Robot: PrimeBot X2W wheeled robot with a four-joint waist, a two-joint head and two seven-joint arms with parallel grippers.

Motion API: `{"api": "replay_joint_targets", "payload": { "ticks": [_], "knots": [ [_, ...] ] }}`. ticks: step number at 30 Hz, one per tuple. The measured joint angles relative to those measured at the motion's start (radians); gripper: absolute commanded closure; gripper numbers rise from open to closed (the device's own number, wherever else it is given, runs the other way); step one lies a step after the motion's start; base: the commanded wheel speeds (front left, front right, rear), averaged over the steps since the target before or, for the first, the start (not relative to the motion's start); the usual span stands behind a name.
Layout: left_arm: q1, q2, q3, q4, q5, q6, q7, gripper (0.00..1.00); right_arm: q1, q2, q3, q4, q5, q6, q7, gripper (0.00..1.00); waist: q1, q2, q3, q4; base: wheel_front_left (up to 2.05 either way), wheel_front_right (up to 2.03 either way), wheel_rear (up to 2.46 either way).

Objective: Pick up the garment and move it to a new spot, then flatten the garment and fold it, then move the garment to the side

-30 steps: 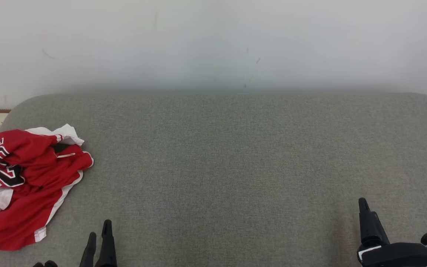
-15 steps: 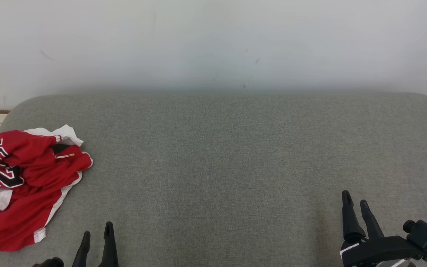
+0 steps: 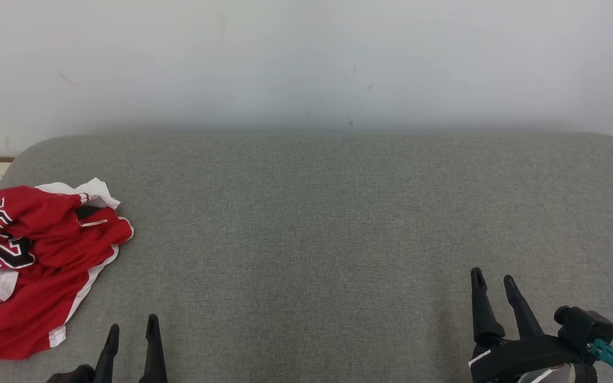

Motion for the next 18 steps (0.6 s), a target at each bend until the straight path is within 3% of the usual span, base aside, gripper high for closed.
{"api": "replay_joint_targets", "payload": {
  "ticks": [18],
  "knots": [
    [0.021, 0.030, -0.011, -0.038, 0.144, 0.053, -0.026, 0.00, -0.005, 0.002, 0.004, 0.007, -0.160, 0.000, -0.055, 0.00, 0.0000, 0.0000, -0.003, -0.012, 0.00, 0.00, 0.00]
  ]
}}
